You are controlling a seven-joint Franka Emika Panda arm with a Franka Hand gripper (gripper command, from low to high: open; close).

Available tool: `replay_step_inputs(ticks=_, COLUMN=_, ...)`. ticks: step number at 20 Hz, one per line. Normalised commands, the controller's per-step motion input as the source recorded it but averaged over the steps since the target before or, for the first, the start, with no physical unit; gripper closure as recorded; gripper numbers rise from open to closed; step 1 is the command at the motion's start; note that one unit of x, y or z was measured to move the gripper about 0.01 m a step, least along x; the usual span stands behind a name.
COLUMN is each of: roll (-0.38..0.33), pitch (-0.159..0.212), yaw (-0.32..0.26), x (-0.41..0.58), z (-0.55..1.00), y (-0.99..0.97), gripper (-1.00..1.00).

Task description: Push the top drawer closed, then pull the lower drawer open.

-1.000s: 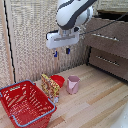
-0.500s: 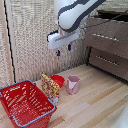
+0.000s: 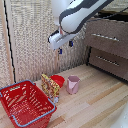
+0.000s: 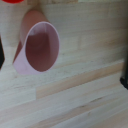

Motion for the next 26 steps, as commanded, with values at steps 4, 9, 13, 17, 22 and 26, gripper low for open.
replay_step_inputs(ticks=4, roll=-0.373, pitch=0.000, yaw=0.128, x=0.000, z=0.10, y=0.00, gripper=-1.00)
replay_step_inputs(ticks=9, roll=-0.375, pitch=0.000, yaw=0.121, x=-0.005, z=0.07, y=0.00, gripper=-1.00)
replay_step_inputs(ticks=13, roll=-0.375, pitch=0.000, yaw=0.115, x=-0.002, z=0.05, y=0.00, gripper=-1.00)
replay_step_inputs(ticks=17, roll=-0.375, pitch=0.000, yaw=0.105, x=0.000, z=0.03, y=0.00, gripper=-1.00)
replay_step_inputs(ticks=22, roll=-0.375, pitch=0.001, yaw=0.046, x=-0.018, z=0.06, y=0.13, gripper=-1.00)
replay_step_inputs(ticks=26, roll=-0.375, pitch=0.000, yaw=0.023, x=-0.004, z=0.07, y=0.17, gripper=-1.00)
